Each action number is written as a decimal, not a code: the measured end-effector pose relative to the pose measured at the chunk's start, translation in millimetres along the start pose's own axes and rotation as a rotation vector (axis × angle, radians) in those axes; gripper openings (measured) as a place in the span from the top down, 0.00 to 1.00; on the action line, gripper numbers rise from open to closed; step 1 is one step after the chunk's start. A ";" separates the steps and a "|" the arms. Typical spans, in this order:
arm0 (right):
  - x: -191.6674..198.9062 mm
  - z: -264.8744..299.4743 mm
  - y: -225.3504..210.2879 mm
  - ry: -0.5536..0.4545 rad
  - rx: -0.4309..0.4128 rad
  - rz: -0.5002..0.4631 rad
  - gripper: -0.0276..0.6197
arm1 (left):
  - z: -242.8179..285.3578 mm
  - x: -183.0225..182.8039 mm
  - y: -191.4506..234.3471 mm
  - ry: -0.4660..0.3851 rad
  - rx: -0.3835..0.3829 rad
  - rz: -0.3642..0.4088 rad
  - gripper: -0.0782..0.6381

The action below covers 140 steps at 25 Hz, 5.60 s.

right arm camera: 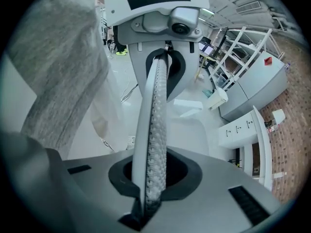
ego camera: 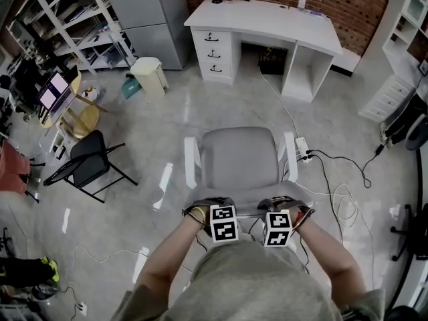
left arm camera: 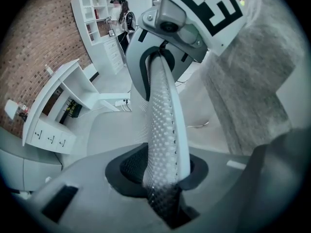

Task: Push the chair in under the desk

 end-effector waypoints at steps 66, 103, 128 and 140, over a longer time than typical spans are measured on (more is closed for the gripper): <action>-4.9 34.0 -120.0 0.022 0.029 0.084 0.93 | -4.8 20.2 139.4 -0.022 -0.060 0.111 0.76; 16.5 67.4 -268.4 0.034 0.062 0.116 0.94 | -5.9 18.2 300.4 -0.022 -0.062 0.159 0.76; 36.7 86.6 -352.9 0.044 0.067 0.137 0.94 | -5.9 10.8 391.7 -0.027 -0.069 0.184 0.76; 48.4 98.7 -397.9 0.050 0.085 0.145 0.94 | -3.7 5.7 442.0 -0.030 -0.076 0.201 0.76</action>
Point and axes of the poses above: the fingertips, and each gripper's own axes: z forward along the fingers, y to its left, x out of its underside, the point moved 10 cm from there along -z, backward along the fingers, and after that the axes turned 9 degrees about y, right-handed, at the moved point
